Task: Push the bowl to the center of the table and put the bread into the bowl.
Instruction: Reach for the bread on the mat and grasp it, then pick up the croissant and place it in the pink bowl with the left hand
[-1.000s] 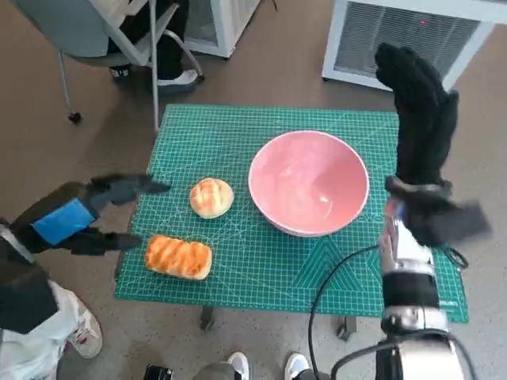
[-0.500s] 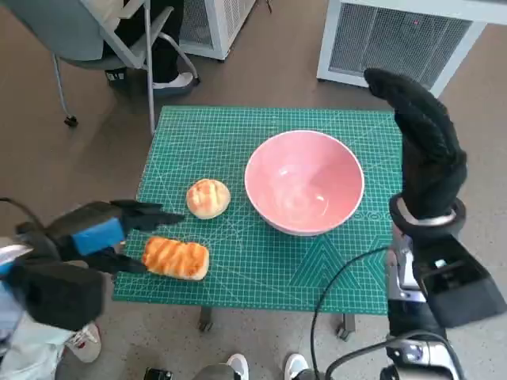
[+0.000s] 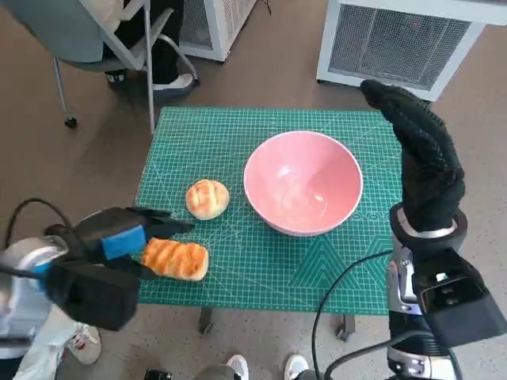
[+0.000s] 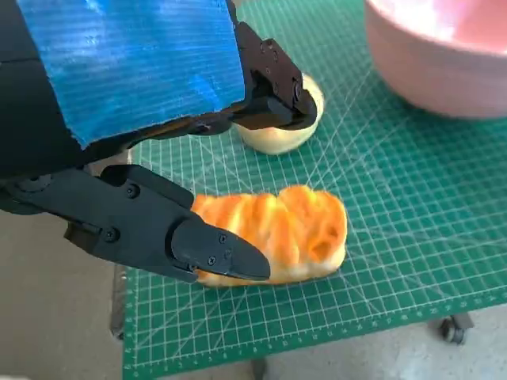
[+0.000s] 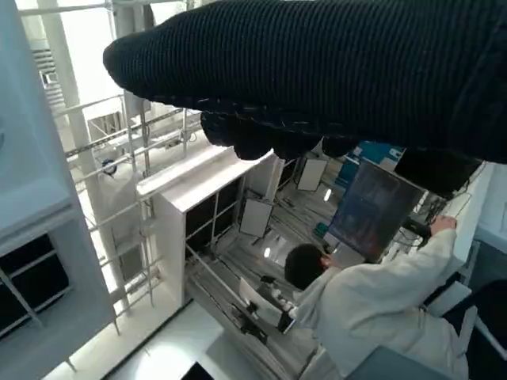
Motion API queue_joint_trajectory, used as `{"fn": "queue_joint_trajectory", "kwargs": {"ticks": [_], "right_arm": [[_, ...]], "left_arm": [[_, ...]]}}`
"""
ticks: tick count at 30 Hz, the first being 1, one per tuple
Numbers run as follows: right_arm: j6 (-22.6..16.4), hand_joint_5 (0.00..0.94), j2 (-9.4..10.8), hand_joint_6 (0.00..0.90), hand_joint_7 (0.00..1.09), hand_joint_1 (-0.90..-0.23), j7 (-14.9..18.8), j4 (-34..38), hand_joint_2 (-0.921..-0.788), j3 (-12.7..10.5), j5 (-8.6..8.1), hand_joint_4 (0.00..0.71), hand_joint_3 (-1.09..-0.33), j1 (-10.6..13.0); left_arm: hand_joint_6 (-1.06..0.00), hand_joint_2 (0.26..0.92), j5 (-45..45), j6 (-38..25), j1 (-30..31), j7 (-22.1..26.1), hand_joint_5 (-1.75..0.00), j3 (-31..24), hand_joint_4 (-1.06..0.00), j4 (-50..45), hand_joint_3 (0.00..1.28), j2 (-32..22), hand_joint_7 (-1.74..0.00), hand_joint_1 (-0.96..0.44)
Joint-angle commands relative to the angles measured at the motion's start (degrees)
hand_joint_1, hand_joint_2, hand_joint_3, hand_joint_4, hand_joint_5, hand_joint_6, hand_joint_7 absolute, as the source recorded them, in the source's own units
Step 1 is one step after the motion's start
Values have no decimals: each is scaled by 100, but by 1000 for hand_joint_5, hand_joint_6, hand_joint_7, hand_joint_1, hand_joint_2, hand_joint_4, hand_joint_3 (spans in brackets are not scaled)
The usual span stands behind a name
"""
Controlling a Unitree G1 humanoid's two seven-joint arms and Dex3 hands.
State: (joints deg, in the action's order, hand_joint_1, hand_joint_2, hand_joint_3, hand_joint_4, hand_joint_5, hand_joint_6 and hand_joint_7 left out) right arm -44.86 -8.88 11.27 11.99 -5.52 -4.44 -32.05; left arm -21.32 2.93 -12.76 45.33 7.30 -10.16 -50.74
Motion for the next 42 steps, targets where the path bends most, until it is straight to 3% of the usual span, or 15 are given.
{"fn": "queue_joint_trajectory", "kwargs": {"ticks": [1,10,15,18,20,22,25,28,32,42], "right_arm": [[84,9,-27,65,795,-420,-47,-2,-921,7,59,424,-556,182],[156,4,-15,52,810,-399,-87,-59,-921,15,84,416,-557,247],[201,1,-9,48,815,-397,-100,-82,-921,15,67,409,-557,272],[223,0,0,46,818,-393,-107,-101,-921,20,50,405,-558,284],[227,0,4,44,819,-388,-112,-109,-921,23,44,404,-560,292],[231,0,7,43,820,-387,-113,-113,-921,24,34,404,-560,298],[244,0,16,42,821,-386,-112,-121,-921,28,17,404,-561,308],[269,0,30,40,823,-385,-122,-140,-921,36,19,404,-562,321],[284,0,32,39,826,-391,-124,-119,-921,33,17,403,-560,315],[305,0,49,34,835,-386,-122,-97,-921,36,-4,402,-562,320]], "left_arm": [[-421,810,-255,-153,-58,-47,0,220,-336,-33,1,140,0,-250],[-372,829,-542,-459,-73,-107,-3,587,-334,218,8,526,-1,-163],[-455,866,-673,-494,-51,-134,-27,732,-408,343,20,617,-38,-82],[-553,894,-704,-351,-21,-215,-32,769,-524,443,16,621,-59,-32],[-683,910,-705,-194,12,-324,-107,779,-732,516,31,609,-109,25],[-759,915,-707,-34,48,-448,-158,776,-847,577,39,590,-141,57],[-618,919,-704,149,103,-616,-862,739,-759,628,76,566,-830,20],[-575,920,-633,277,164,-716,-1090,623,-722,559,89,518,-1069,8],[-558,920,-453,334,198,-722,-1177,336,-695,249,100,432,-1176,4],[-610,921,-71,267,-157,-839,-1103,-407,-761,-418,44,470,-1158,3]]}}
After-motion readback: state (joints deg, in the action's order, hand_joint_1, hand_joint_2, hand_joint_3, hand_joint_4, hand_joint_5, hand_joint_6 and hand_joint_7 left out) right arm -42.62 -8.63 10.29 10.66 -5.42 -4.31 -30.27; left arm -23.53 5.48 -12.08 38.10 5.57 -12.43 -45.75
